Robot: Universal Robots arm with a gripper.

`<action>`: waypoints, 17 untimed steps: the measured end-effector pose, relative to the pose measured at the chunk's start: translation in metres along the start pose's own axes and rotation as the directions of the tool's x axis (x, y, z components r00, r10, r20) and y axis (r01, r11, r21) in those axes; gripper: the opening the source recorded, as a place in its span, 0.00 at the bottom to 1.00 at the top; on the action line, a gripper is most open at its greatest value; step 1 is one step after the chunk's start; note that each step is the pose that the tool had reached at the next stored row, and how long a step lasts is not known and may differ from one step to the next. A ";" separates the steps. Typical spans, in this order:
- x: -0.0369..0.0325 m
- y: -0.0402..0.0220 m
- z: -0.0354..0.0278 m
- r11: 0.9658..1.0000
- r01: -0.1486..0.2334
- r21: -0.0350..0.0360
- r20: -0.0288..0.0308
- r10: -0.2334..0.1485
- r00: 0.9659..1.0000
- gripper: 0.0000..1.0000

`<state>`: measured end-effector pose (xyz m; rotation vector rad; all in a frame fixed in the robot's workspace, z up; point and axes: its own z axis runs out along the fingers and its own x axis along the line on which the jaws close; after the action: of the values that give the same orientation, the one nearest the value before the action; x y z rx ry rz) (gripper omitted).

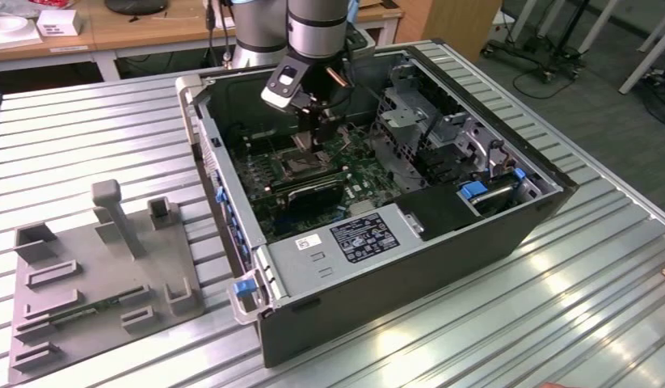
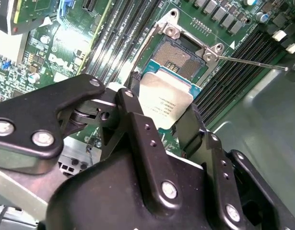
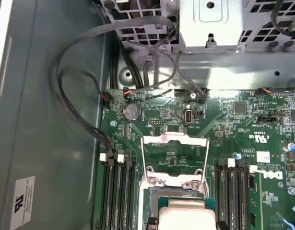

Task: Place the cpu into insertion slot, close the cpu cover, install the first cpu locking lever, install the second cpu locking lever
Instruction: 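Place the cpu into insertion slot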

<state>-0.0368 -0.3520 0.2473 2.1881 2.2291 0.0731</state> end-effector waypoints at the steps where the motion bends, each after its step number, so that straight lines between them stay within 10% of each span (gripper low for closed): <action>1: 0.0011 -0.0001 0.0005 1.000 -0.001 0.000 0.000 0.001 1.000 0.54; 17: 0.0066 -0.0031 0.0228 1.000 -0.002 0.000 0.000 0.002 1.000 0.54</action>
<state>-0.0390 -0.3450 0.2246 2.1899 2.2273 0.0733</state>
